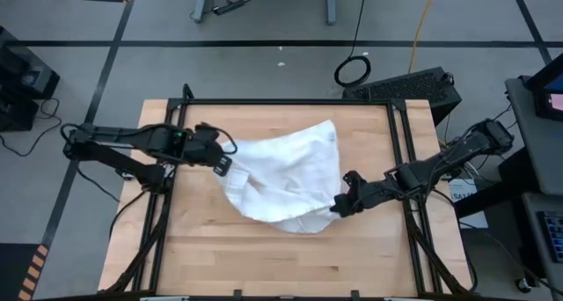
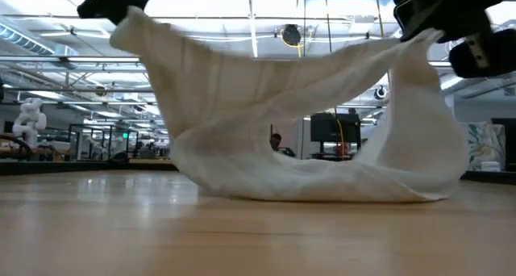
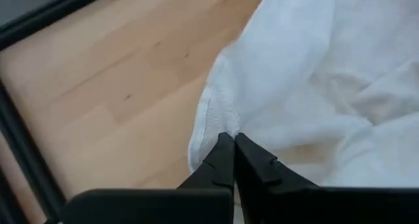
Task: Roll towel
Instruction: Roll the towel
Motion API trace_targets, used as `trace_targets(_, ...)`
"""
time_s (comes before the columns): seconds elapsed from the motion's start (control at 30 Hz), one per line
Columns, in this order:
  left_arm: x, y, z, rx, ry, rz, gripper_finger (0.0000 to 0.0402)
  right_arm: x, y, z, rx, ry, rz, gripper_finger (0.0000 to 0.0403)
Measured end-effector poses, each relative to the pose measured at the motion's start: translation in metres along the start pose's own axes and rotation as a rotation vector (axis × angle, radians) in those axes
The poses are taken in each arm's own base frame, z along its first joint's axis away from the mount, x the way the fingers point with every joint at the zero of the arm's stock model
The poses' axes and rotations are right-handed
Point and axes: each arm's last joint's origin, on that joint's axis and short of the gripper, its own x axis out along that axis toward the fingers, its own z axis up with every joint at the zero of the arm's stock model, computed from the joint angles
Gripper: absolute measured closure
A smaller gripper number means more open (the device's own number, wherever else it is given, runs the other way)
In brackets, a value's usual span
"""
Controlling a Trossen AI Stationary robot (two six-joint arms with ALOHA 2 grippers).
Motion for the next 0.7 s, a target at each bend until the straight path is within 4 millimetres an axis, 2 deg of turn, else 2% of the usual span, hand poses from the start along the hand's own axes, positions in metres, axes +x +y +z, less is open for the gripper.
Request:
trace_targets(0.1, 0.007, -0.002, -0.002, 0.049, 0.019, 0.021, 0.0364, -0.001, 0.000, -0.007, 0.022, 0.053, 0.005, 0.0402)
trace_targets(0.27, 0.025, -0.009, 0.018, 0.210, -0.055, 0.021, 0.0311, -0.002, 0.002, -0.017, 0.057, 0.093, 0.024, 0.0402)
trace_targets(0.37, 0.033, -0.010, 0.031, 0.273, -0.022, -0.076, 0.0286, -0.003, 0.002, -0.022, 0.074, 0.112, 0.022, 0.0403)
trace_targets(0.47, 0.034, -0.014, 0.038, 0.387, 0.010, -0.256, 0.0268, -0.004, 0.001, -0.026, 0.078, 0.124, 0.020, 0.0403)
trace_targets(0.7, 0.043, -0.037, 0.030, 0.794, 0.023, -0.471, 0.0255, -0.005, 0.000, -0.029, 0.063, 0.131, 0.004, 0.0403)
